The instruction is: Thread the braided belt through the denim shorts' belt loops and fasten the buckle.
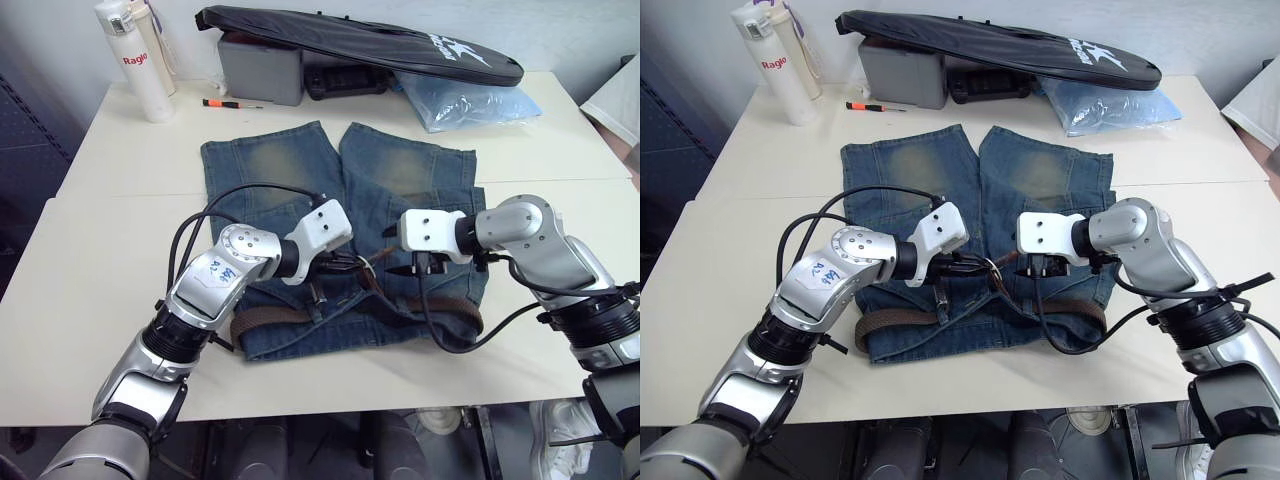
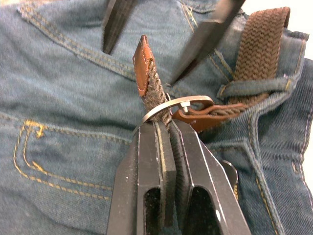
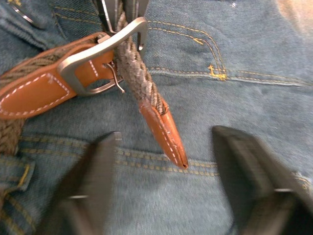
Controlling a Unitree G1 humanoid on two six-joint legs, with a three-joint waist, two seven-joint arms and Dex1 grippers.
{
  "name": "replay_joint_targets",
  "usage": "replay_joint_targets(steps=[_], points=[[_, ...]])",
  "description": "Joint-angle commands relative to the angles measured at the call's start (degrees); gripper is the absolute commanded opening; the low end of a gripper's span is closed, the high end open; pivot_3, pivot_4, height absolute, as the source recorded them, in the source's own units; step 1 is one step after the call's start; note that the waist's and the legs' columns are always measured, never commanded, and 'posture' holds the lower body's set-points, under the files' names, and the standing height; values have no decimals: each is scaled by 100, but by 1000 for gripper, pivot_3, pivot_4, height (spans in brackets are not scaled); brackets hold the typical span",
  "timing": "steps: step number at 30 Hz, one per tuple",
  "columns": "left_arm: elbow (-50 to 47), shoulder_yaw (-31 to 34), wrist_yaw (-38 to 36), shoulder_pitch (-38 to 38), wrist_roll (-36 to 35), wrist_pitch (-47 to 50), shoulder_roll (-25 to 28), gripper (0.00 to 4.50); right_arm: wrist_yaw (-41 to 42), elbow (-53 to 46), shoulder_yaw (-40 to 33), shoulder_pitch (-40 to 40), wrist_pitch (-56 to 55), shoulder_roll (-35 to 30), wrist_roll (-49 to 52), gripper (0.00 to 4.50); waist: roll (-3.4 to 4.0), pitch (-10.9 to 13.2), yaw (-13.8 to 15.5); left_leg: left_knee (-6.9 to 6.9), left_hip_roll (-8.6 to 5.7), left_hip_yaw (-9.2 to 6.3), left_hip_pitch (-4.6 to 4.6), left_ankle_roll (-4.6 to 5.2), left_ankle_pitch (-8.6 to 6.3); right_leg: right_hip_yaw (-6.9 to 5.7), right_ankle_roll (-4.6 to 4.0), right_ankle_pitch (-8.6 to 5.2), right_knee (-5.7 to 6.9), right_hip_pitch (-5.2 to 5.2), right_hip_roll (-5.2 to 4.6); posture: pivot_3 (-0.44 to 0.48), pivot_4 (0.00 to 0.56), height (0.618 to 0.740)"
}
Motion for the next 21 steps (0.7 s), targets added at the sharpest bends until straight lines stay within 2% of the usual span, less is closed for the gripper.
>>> replay_joint_targets(steps=[1, 3, 5, 6, 8, 12, 15, 21], points=[[-104, 158, -78, -60, -33, -135, 4, 0, 38, -47, -264, -76, -136, -15, -37, 1310, 0, 0, 4, 0, 0, 0, 0, 0, 0, 0, 0, 0, 0, 0, 0, 0, 150, 740], [-51, 248, -156, -93, -118, -99, 20, 0, 30, -61, -316, -44, -127, -17, -23, 413, 0, 0, -2, 1, 0, 0, 1, 0, 0, 0, 0, 0, 0, 1, 0, 0, 150, 740], [-2, 369, -186, -115, -197, -74, 8, 0, 19, -93, -378, -15, -99, -19, 5, 101, 0, 0, -7, 1, 0, 0, 1, 0, 0, 0, 0, 0, 2, 0, 0, 0, 150, 740], [13, 428, -228, -128, -252, -31, 17, 825, 11, -116, -419, 8, -77, -31, 32, 0, 0, 0, -8, 1, 0, 0, 1, 0, 0, 0, 0, 0, 3, 0, 0, 0, 150, 740], [-96, 585, -521, -98, -501, 118, 193, 1663, 0, -176, -512, 82, -69, -98, 55, 0, 0, 0, -8, 1, 0, 0, 1, 0, 0, 0, 0, 0, 2, 0, 0, 0, 150, 740], [-35, 1126, -1331, -38, -1078, 462, 1017, 3400, -30, -69, -672, 116, -429, -263, -87, 0, 2, 1, -29, 0, 1, 0, 1, -1, 0, 0, 0, 0, 4, -1, 1, 0, 150, 740], [240, 1475, -1511, -137, -1257, 494, 1314, 4379, -44, 54, -753, 79, -782, -414, -190, 0, 3, 2, -72, -3, 1, 1, 2, -1, 0, 0, 0, 0, 2, -1, 1, 0, 150, 740], [522, 1698, -1667, -216, -1392, 536, 1570, 4459, -44, 209, -1038, 129, -1299, -763, -267, 0, 2, 2, -58, -3, 0, 1, 1, 0, 0, 0, 0, 0, 0, 0, 0, 0, 150, 740]])
